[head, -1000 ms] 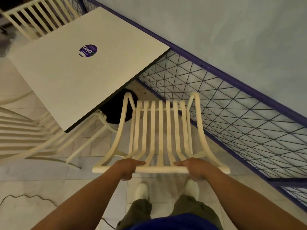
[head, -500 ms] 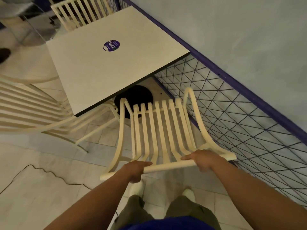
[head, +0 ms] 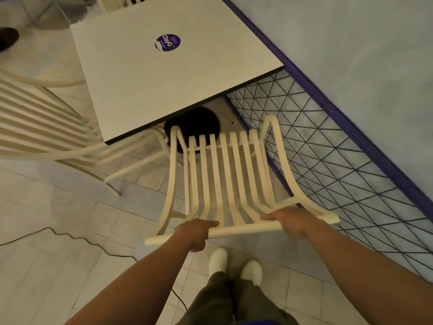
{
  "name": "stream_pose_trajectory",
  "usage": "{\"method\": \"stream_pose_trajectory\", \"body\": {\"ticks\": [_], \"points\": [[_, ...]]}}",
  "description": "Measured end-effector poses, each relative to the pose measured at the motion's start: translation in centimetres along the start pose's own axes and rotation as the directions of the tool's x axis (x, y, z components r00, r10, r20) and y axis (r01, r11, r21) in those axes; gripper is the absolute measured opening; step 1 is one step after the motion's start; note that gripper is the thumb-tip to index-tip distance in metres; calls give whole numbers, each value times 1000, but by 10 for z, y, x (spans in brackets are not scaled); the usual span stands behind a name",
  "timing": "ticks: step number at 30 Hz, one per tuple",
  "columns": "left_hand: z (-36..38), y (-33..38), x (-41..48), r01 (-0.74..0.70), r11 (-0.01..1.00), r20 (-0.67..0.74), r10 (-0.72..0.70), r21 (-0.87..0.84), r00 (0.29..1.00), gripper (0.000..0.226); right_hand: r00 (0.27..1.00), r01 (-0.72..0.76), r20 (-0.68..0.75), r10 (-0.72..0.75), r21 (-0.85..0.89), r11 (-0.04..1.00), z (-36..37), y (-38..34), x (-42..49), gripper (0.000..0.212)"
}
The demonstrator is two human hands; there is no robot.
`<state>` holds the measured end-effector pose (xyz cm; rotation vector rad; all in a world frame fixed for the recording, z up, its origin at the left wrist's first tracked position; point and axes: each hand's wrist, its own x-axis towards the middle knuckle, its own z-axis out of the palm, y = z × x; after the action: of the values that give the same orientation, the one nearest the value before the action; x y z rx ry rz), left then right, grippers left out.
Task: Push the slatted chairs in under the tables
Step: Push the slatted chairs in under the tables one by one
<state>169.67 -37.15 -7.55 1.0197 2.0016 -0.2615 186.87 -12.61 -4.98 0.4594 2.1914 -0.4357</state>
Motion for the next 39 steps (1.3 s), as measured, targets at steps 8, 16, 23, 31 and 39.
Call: {"method": "stream_pose_trajectory", "body": {"ticks": [8, 16, 23, 31, 39], "points": [[1, -1, 2, -11, 999, 9, 12, -42, 1000, 83, 998, -56, 20, 56, -1, 998, 1, -5, 2, 88], [-4, 13, -1, 33, 997, 17, -32, -62, 999, 85, 1000, 11, -4, -11, 22, 1000, -2, 11, 4, 84], [-8, 69, 9, 116, 975, -27, -123, -189, 992, 80, 994, 105, 21, -104, -85, 991, -32, 67, 4, 81], [-20, 135, 33, 213, 942, -65, -237, -261, 969, 79, 973, 231, 67, -222, -198, 953, -76, 131, 10, 81], [-41, 167, 64, 218, 930, -83, -252, -296, 964, 85, 973, 232, 66, -223, -272, 934, -113, 171, 35, 82]]}}
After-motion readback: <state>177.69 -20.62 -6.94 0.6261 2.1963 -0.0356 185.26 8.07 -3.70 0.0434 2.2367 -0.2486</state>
